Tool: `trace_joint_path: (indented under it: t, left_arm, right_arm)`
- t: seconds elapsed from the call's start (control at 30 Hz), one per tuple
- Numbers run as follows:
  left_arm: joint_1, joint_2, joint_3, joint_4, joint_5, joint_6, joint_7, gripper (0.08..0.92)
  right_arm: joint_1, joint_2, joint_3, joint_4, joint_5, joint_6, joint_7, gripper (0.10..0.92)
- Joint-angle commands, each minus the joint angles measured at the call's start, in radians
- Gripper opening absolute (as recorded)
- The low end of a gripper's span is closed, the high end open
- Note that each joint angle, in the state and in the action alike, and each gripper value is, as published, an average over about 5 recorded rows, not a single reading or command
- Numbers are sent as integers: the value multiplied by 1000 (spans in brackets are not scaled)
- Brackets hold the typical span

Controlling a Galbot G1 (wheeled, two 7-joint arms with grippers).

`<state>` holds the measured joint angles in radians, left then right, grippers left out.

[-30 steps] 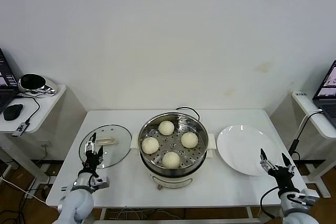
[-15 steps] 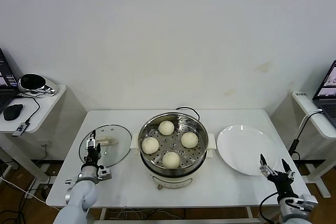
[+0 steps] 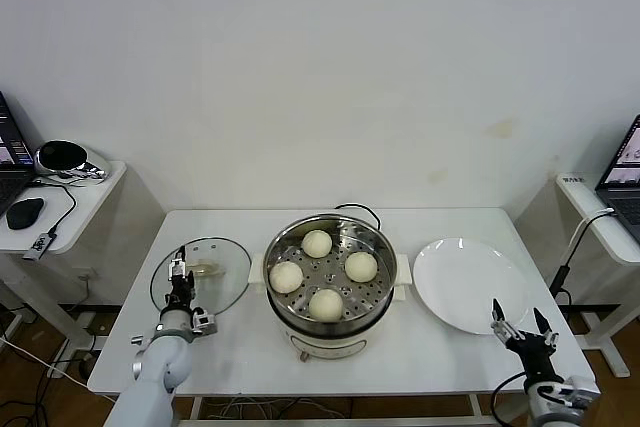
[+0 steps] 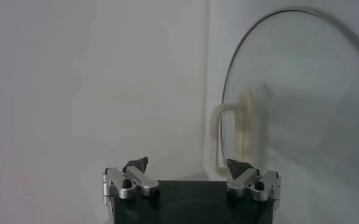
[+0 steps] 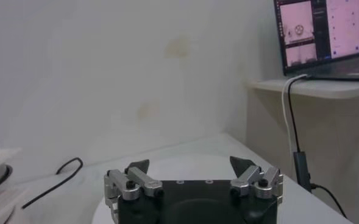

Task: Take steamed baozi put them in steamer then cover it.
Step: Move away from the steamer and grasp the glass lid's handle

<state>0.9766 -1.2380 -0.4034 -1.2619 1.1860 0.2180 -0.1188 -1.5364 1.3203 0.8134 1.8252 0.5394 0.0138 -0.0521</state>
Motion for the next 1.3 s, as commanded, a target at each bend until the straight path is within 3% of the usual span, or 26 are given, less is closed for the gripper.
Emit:
trace_joint_path:
  t: [0.03,1.1,1.3]
  left_arm:
    - [-52,-11,9,71,-19,3,-12,823]
    - [-179,-40,23,262,11,-25,-122,821]
    - [-171,-36,22,269,20,-36,-137,716]
  right_arm:
    - [-3,8,1,-1,-11,4,1,823]
    - [26,11,5,-52,-27,9,1,823]
    - [25,10,9,-47,-29,8,2,823]
